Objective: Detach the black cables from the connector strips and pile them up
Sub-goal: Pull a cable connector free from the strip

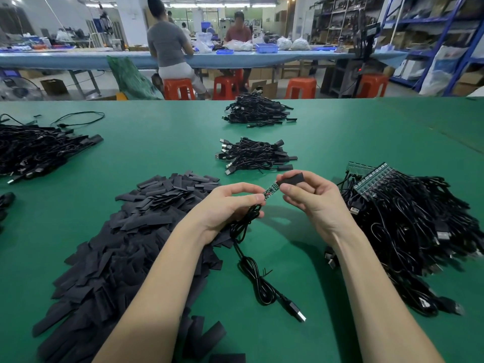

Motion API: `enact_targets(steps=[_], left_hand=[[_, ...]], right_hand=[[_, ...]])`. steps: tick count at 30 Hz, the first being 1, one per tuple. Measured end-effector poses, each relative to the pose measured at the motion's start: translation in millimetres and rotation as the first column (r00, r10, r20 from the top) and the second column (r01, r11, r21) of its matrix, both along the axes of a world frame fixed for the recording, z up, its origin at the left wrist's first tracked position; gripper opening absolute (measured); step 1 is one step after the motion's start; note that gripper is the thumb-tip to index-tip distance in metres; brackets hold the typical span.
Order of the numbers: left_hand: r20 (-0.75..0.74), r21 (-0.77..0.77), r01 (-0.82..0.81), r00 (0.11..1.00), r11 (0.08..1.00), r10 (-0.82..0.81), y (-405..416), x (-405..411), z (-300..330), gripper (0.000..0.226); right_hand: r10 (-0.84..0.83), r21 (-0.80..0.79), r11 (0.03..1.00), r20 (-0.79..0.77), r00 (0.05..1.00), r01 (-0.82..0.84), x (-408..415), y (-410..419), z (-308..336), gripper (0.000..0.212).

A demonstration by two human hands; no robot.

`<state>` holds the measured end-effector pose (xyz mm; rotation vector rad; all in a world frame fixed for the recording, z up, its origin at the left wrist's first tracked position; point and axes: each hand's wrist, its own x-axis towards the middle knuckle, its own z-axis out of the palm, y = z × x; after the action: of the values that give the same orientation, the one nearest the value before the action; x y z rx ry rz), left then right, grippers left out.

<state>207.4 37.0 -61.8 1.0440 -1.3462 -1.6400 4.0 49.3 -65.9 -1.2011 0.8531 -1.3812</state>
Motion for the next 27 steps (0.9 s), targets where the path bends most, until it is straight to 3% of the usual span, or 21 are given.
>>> enact_targets(steps=[10, 14, 19, 27], left_hand=[[-0.001, -0.003, 0.042, 0.999, 0.999, -0.042, 1, 7, 5, 0.014], [0.048, -0.054, 0.055, 0.997, 0.997, -0.053, 0, 8, 4, 0.016], [0.079, -0.065, 0.103, 0.992, 0.993, -0.098, 1, 13, 5, 0.014], [0.082, -0.074, 0.193, 0.979, 0.978, -0.187, 5, 14, 12, 0.032]], right_hand=[[0.151, 0.025, 0.988, 0.016, 0.988, -0.151, -6, 4, 3, 0.023], [0.145, 0.010, 0.989, -0.127, 0.981, -0.145, -9, 4, 5, 0.024], [0.204, 0.003, 0.978, -0.183, 0.962, -0.207, -10, 5, 5, 0.029], [0.297, 0.087, 0.953, -0.089, 0.951, -0.289, -1, 8, 5, 0.023]])
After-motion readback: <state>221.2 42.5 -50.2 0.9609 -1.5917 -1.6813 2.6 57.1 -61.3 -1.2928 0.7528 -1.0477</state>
